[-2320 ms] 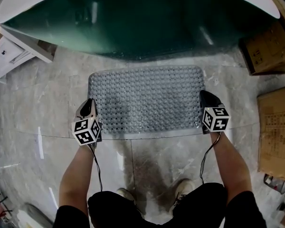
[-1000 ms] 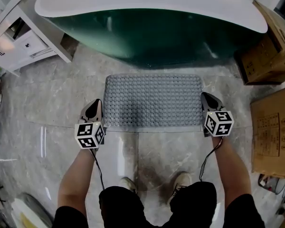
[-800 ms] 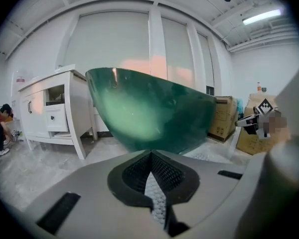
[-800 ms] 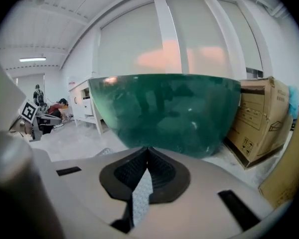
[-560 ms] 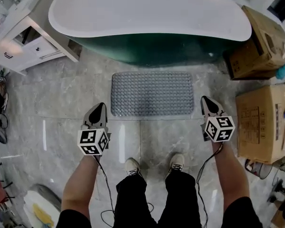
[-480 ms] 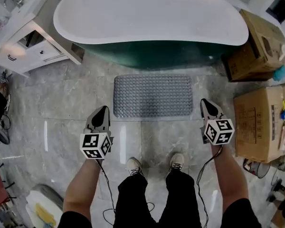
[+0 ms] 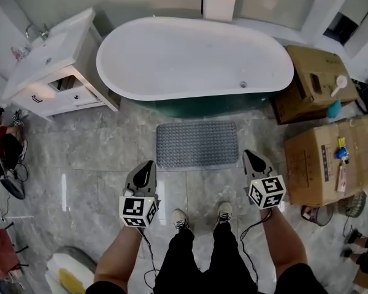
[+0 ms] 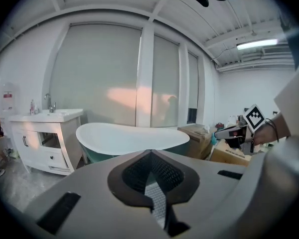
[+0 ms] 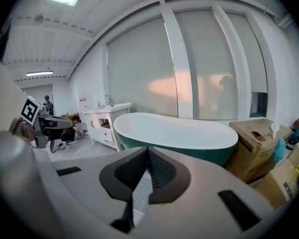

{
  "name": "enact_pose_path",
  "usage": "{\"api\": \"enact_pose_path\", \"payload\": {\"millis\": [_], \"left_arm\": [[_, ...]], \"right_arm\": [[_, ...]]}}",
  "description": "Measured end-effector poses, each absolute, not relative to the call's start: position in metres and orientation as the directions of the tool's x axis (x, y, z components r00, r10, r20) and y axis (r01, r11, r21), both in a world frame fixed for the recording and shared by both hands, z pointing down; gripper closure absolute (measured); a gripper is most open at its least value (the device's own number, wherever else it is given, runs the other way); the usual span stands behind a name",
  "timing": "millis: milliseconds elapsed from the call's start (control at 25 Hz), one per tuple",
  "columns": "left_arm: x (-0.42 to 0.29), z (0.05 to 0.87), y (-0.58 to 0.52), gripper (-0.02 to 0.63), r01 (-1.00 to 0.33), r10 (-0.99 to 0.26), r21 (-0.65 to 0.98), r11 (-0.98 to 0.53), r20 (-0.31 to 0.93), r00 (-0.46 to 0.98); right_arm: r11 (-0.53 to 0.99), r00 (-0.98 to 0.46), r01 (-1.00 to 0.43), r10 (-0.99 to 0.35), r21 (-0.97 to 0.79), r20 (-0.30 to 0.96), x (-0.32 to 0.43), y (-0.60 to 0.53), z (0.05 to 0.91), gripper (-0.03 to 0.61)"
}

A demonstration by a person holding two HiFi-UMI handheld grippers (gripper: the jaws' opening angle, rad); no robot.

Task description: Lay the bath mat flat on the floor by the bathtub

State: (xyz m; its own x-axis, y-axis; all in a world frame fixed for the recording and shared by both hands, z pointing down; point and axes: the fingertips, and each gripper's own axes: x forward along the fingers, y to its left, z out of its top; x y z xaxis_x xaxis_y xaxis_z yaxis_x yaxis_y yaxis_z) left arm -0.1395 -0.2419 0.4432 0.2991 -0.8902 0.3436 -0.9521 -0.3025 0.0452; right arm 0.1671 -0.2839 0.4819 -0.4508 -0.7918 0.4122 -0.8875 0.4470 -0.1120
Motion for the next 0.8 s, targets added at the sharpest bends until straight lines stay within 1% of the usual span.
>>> {"api": "enact_pose_path", "payload": {"millis": [240, 400, 560, 800], "left_arm": [[-0.133, 0.365, -0.200, 0.597, -0.938, -0.888, 0.064, -0.341, 0.306, 0.344], [-0.137, 0.341, -0.158, 0.597, -0.930, -0.871, 0.118, -0.349, 0.326, 0.368], [-0.132, 0.326, -0.132, 0.597, -0.908, -0.837, 0.130, -0.399, 0.353, 0.419], [-0.115, 0.299, -0.092, 0.597, -0.898, -0.847, 0.096, -0.429, 0.302, 0.437]], "right_arm": [[0.465, -0.464, -0.881, -0.803, -0.094, 0.374, 0.139, -0.240, 0.387, 0.561], [0.435, -0.441, -0.895, -0.826, -0.100, 0.350, 0.135, -0.197, 0.345, 0.561], [0.400, -0.419, -0.908, -0.854, -0.126, 0.308, 0.135, -0.169, 0.314, 0.561], [0.401, -0.423, -0.906, -0.866, -0.134, 0.267, 0.146, -0.123, 0.291, 0.561]]}}
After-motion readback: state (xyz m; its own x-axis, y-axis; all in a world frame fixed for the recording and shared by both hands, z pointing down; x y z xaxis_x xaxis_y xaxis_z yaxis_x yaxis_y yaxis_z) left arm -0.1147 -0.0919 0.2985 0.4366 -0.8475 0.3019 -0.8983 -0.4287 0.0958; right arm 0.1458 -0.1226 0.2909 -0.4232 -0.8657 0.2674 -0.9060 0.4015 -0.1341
